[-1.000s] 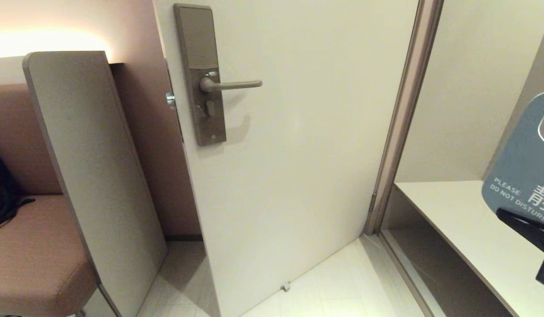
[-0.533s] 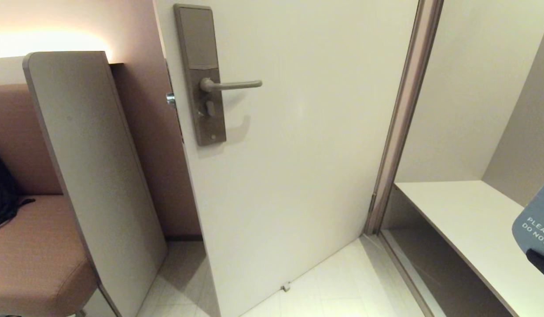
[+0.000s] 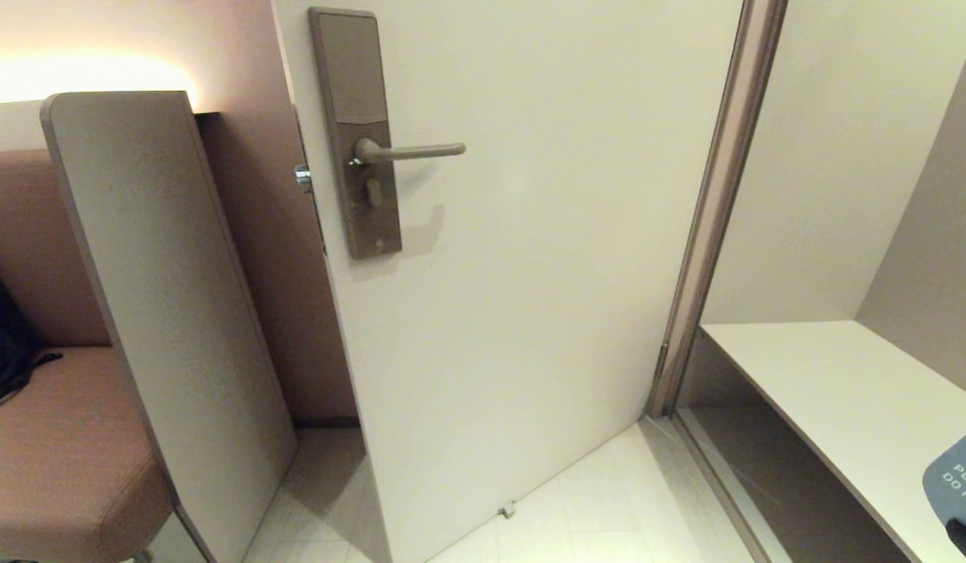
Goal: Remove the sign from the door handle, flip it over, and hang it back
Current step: Hang the sign back with the other side facing out
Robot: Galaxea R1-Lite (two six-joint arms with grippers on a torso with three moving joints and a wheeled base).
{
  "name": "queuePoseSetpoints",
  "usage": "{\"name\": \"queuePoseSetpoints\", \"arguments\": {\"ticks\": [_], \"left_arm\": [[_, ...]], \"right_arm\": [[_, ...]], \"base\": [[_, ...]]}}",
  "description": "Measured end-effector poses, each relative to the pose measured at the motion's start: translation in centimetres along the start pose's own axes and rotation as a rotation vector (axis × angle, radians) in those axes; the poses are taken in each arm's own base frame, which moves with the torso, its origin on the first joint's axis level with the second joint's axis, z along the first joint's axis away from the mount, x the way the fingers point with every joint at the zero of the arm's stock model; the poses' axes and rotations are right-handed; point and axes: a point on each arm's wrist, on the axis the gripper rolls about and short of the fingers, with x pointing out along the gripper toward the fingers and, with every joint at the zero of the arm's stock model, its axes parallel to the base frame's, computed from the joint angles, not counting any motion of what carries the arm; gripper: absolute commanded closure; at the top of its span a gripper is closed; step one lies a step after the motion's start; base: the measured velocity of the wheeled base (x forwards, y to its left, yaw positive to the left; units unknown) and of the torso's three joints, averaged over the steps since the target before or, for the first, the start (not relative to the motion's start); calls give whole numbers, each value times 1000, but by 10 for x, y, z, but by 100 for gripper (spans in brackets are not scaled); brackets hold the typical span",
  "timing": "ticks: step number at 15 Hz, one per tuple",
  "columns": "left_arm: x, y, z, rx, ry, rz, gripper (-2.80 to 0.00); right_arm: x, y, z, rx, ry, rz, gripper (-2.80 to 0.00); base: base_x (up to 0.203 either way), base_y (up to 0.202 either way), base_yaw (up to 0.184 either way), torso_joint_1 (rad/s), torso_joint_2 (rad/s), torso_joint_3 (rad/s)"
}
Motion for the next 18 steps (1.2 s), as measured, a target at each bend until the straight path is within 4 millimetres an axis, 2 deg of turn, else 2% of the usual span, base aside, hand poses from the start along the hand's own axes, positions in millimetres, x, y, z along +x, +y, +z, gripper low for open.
{"name": "queuePoseSetpoints", "arguments": {"ticks": [5, 13, 18], "left_arm": [[0, 0, 0, 1, 0, 0, 0], [0, 0, 0, 0, 0, 0, 0], [0, 0, 0, 1, 0, 0, 0]], "right_arm": [[-12, 3, -16, 11, 18, -21, 0], [-24, 4, -28, 11, -5, -151, 0], [-30, 6, -39, 19, 19, -165, 0]], "base": [[0, 0, 0, 0, 0, 0], [0, 0, 0, 0, 0, 0], [0, 0, 0, 0, 0, 0]]}}
